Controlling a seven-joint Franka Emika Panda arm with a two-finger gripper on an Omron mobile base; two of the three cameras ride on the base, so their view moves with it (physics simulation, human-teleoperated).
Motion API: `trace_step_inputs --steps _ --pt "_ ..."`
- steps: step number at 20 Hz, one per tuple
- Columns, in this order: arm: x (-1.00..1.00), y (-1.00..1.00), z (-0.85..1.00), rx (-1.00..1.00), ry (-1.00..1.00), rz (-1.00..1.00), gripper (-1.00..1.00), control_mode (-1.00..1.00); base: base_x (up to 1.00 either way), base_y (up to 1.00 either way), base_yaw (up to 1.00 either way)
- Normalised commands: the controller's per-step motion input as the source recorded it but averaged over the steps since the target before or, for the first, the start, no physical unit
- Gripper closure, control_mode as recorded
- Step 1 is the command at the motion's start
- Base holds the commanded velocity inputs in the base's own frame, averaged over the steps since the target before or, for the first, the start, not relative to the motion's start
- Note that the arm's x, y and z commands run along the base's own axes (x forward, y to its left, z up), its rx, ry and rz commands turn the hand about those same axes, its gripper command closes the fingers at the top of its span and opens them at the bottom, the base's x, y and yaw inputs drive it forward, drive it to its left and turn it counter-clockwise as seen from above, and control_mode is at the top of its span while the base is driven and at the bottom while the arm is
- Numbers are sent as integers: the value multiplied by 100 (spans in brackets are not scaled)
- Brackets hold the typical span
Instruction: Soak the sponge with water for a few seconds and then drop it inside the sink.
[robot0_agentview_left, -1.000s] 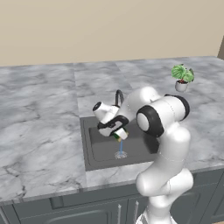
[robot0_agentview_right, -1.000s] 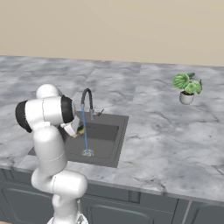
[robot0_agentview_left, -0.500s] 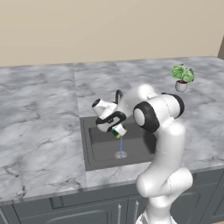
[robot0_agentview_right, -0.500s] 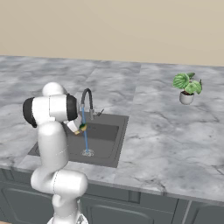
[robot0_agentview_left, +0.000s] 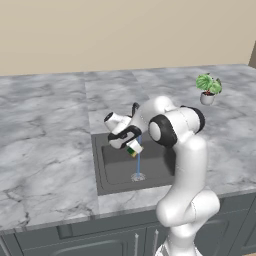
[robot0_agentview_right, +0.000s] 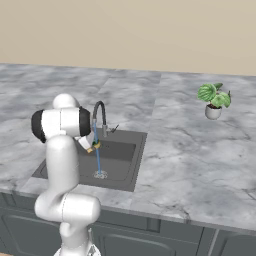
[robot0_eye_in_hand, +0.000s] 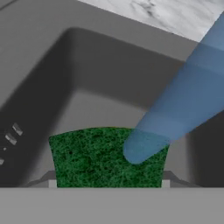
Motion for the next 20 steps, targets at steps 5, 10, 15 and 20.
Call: trace_step_inputs --steps 5,10,15,20 --pt "1 -1 -1 0 0 0 100 -100 0 0 0" --pt "0 -11 0 0 0 0 100 -100 0 0 0" --pt "0 -16 -2 0 0 0 100 -100 0 0 0" --pt "-2 -2 0 0 0 0 100 -100 0 0 0"
